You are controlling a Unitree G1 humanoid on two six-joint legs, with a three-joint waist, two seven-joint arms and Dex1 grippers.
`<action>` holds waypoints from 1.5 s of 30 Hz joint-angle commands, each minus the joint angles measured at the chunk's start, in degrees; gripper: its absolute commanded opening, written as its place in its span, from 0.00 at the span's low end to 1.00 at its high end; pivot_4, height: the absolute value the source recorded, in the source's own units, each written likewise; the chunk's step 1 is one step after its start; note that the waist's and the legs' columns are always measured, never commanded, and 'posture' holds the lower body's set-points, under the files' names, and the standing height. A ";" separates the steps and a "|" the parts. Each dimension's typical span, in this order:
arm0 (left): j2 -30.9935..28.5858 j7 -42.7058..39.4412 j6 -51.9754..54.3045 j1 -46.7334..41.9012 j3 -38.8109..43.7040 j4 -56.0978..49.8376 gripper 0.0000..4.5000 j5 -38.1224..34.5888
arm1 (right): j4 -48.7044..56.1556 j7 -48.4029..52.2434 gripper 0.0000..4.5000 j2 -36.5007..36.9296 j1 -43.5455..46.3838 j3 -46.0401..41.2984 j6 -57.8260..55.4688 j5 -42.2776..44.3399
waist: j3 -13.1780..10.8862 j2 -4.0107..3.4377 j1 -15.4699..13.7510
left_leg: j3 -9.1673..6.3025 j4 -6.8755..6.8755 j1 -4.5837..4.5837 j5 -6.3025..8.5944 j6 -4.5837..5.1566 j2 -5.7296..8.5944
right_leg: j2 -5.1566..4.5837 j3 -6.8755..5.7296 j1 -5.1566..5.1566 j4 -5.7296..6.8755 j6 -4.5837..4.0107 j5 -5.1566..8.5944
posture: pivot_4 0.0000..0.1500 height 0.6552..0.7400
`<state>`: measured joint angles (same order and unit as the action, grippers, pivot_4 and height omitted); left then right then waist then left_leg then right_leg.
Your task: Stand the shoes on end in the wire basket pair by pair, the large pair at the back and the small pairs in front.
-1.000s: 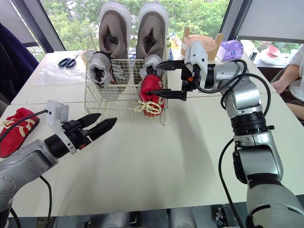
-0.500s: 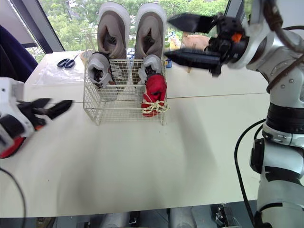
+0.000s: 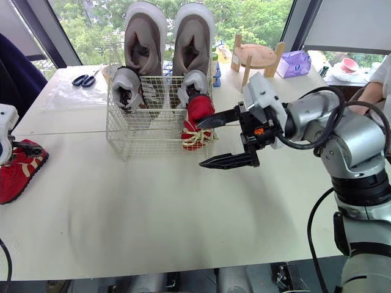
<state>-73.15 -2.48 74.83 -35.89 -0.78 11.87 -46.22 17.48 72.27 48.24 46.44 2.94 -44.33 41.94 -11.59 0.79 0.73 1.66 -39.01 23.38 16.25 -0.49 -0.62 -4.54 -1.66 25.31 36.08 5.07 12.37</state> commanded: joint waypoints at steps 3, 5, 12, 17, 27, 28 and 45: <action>1.71 -13.54 -9.40 -6.77 -8.65 12.03 1.00 15.45 | 3.54 -3.55 0.99 0.13 -0.66 -3.59 -1.30 2.22 | 0.01 0.02 -0.16 | 0.01 -0.01 0.00 0.00 0.00 0.00 | -0.01 0.00 -0.01 0.00 0.00 0.00 | 1.00 1.00; 5.10 -18.02 -16.41 -10.38 -11.73 21.06 1.00 21.55 | 3.85 -4.67 0.99 -0.18 -0.72 -3.93 -1.79 2.76 | 0.02 0.03 -0.41 | 0.02 -0.04 0.00 0.00 0.00 0.02 | -0.01 0.00 -0.03 -0.01 0.00 0.00 | 1.00 1.00; 16.10 -29.61 -32.36 -23.41 -13.50 49.05 0.60 34.96 | 5.91 -8.02 1.00 0.45 -2.16 -4.49 -2.75 3.05 | 0.10 0.26 -1.24 | 0.07 -0.14 0.05 0.01 0.04 0.03 | -0.01 -0.01 -0.04 -0.02 0.02 -0.01 | 1.00 1.00; 17.88 -32.37 -33.82 -26.53 -12.61 53.64 0.04 40.29 | 7.52 -10.73 1.00 0.47 -3.10 -5.82 -4.64 4.63 | 0.12 0.29 -1.45 | 0.06 -0.14 0.06 0.03 0.07 0.03 | -0.05 -0.02 -0.04 -0.01 0.03 -0.01 | 1.00 1.00; 16.18 -28.28 -8.29 -19.23 17.35 5.37 0.01 30.23 | 2.64 -10.68 1.00 1.76 -1.00 -7.81 -5.56 5.92 | 0.03 0.71 -1.02 | -0.22 -0.15 0.13 0.03 0.07 -0.23 | -0.07 -0.05 0.00 0.02 0.04 -0.01 | 1.00 1.00; 18.14 -26.76 -6.98 -17.79 23.31 -1.51 0.01 28.25 | 1.84 -10.53 1.00 1.86 -0.74 -8.10 -5.58 6.01 | 0.05 0.73 -1.24 | -0.22 -0.14 0.15 0.04 0.08 -0.22 | -0.14 -0.03 0.00 0.02 0.04 -0.02 | 1.00 1.00; 63.97 -3.46 -23.27 -7.80 29.55 -52.96 0.01 14.34 | -11.89 -4.35 1.00 -2.93 7.80 -2.22 -1.75 0.07 | 0.10 0.80 -1.45 | -0.25 -0.26 -0.15 -0.07 -0.10 0.00 | -0.04 -0.01 -0.40 0.04 0.03 -0.13 | 1.00 1.00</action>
<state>-8.75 -4.61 57.55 -43.52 33.23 -42.41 -34.25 5.16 67.54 45.32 52.65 1.58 -46.53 42.01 -11.49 1.59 -0.72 1.43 -39.27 23.23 16.18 -0.59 -0.61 -4.58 -1.68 24.91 36.12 5.10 12.24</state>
